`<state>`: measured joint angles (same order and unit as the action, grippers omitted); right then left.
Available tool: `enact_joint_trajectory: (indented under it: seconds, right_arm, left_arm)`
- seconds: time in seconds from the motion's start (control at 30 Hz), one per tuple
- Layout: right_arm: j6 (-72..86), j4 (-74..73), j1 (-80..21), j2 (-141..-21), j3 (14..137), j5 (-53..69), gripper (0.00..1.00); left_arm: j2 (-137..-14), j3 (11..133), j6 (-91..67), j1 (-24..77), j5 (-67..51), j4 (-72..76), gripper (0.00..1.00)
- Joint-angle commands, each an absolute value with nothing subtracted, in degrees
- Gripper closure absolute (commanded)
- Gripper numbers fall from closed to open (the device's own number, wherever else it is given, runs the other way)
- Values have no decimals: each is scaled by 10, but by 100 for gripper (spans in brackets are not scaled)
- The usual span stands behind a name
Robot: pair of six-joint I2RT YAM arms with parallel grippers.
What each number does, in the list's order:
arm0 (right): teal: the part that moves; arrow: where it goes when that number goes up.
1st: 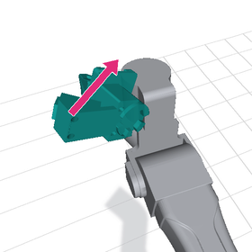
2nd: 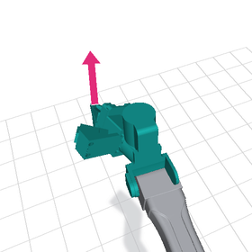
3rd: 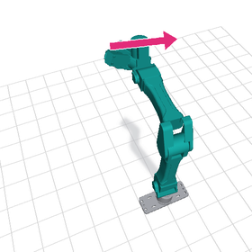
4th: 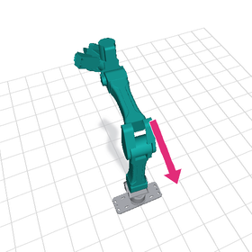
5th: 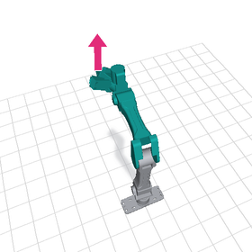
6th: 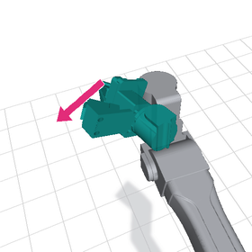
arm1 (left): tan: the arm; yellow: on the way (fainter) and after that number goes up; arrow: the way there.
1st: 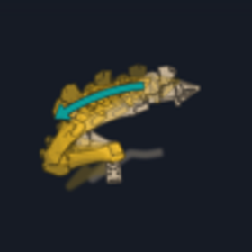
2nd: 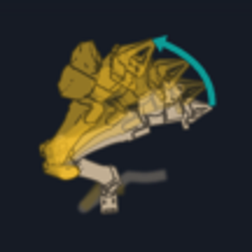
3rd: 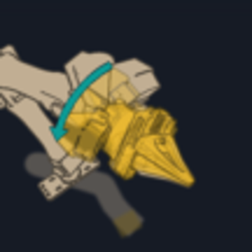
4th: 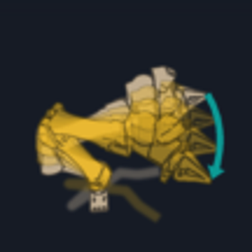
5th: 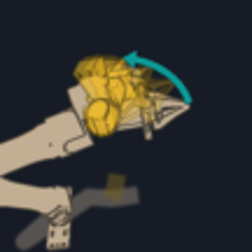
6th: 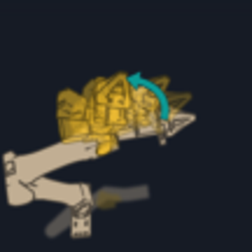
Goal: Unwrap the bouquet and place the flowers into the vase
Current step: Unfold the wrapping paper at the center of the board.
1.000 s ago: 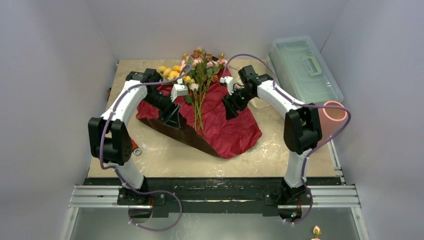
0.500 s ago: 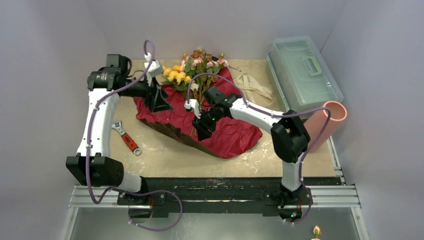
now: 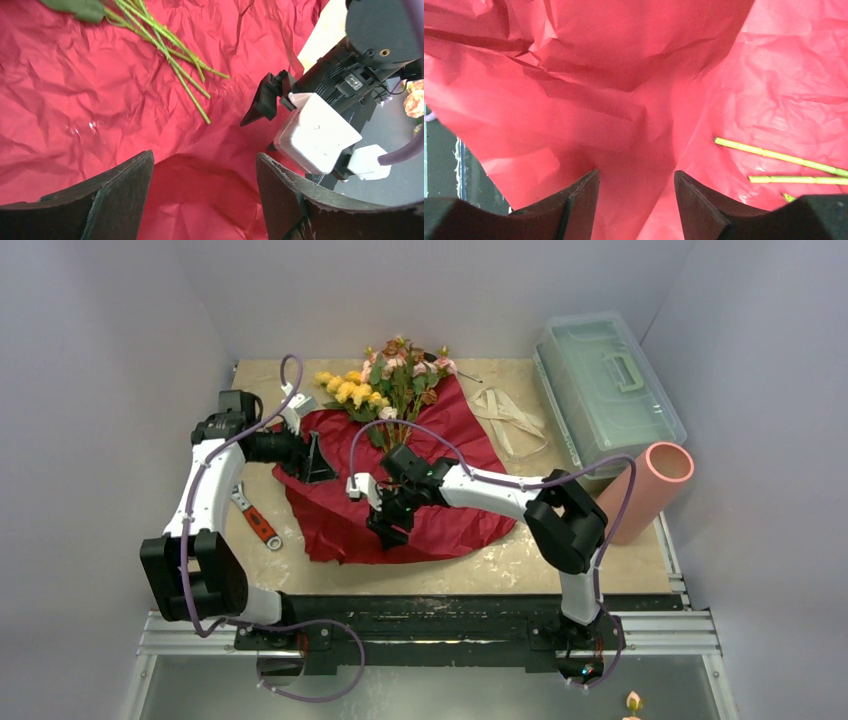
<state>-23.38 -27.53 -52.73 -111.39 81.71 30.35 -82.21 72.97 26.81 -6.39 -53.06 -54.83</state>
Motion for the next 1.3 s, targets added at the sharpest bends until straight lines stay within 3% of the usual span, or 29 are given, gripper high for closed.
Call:
enact_joint_trajectory:
  seconds: [0.0,0.13,0.23,0.43,0.83,1.27]
  right_arm:
    - [-210,-216,-530,-1105,797,304,37]
    - [-173,-204,-526,-1092,777,329,31]
    - [-149,-204,-500,-1074,766,348,30]
    - [-161,-265,-440,-1041,776,349,30]
    - [-265,-371,-345,-995,704,177,44]
    - [-305,-390,-293,-995,614,52,48]
  left_arm:
    - [-774,675,309,-99,-581,-494,26]
    - [-780,648,475,-104,-582,-595,27]
    - [-757,589,551,-74,-515,-593,26]
    - [-691,451,548,26,-333,-415,15]
    - [-741,407,609,74,-221,-388,5]
    - [-773,357,630,76,-125,-361,5]
